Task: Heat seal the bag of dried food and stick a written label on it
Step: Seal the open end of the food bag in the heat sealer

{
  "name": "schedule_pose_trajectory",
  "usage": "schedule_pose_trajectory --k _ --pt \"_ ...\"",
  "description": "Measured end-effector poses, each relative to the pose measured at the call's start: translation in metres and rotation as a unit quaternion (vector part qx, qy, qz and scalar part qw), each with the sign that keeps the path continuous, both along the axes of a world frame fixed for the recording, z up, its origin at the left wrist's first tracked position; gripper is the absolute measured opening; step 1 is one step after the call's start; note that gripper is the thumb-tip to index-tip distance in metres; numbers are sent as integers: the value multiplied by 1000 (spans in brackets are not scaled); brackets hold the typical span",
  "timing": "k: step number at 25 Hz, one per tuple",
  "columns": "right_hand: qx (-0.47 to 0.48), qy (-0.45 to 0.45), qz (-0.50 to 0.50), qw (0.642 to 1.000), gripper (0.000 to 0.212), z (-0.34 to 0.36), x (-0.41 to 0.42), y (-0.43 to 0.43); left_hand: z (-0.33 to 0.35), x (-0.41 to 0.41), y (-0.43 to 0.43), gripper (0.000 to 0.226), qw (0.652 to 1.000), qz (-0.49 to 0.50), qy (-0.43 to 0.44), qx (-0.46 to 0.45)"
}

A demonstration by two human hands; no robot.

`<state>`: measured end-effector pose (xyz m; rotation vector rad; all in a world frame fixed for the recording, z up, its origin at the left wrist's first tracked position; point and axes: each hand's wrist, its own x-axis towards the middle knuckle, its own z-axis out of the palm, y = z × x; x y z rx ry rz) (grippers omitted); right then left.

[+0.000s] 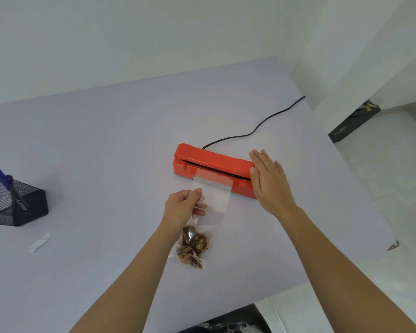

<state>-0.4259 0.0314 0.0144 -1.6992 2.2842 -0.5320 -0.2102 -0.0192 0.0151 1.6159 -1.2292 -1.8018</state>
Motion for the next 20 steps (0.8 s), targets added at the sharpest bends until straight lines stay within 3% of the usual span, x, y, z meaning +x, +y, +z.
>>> schedule_pose_trajectory --k 6,20 --pt "-1 29 -23 999 63 -4 3 0 0 0 1 28 1000 -1 -1 1" --pt "-10 22 -19 1000 62 -11 1 -2 0 0 0 27 1000 -8 -2 0"
